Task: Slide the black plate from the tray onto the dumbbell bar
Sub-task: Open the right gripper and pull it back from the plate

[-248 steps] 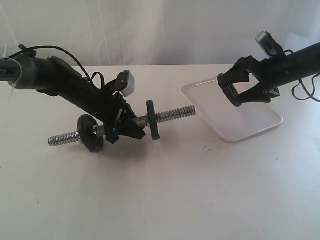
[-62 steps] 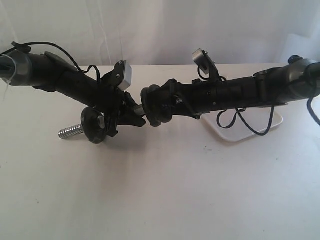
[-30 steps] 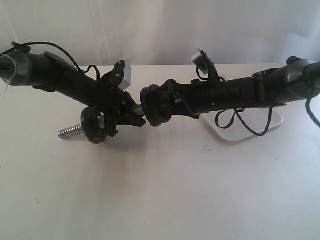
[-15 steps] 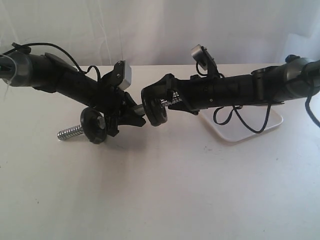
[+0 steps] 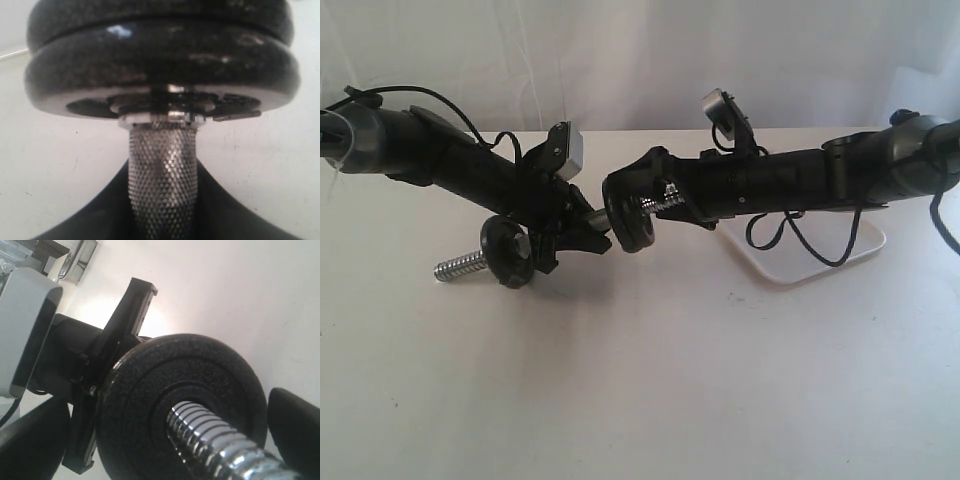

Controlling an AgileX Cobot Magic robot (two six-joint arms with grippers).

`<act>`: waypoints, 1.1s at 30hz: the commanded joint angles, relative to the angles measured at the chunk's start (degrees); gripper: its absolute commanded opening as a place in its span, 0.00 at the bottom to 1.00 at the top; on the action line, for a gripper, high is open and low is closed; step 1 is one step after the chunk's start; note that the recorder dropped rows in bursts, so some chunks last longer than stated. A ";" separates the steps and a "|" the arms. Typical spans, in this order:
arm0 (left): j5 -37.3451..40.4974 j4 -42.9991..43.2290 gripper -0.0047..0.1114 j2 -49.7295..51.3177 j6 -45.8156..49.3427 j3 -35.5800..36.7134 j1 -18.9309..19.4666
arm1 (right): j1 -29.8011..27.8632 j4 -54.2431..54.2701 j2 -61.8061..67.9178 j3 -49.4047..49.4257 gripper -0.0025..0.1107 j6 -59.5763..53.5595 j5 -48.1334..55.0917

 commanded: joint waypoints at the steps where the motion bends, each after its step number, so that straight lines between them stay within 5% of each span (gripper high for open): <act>1: 7.59 -38.32 0.04 -2.97 1.22 -0.98 -0.85 | -2.43 1.36 -1.17 -0.82 0.95 -0.51 2.29; 33: 7.71 -38.32 0.04 -2.97 1.84 -0.98 -0.85 | -4.20 -12.73 -1.98 -0.82 0.95 5.66 0.71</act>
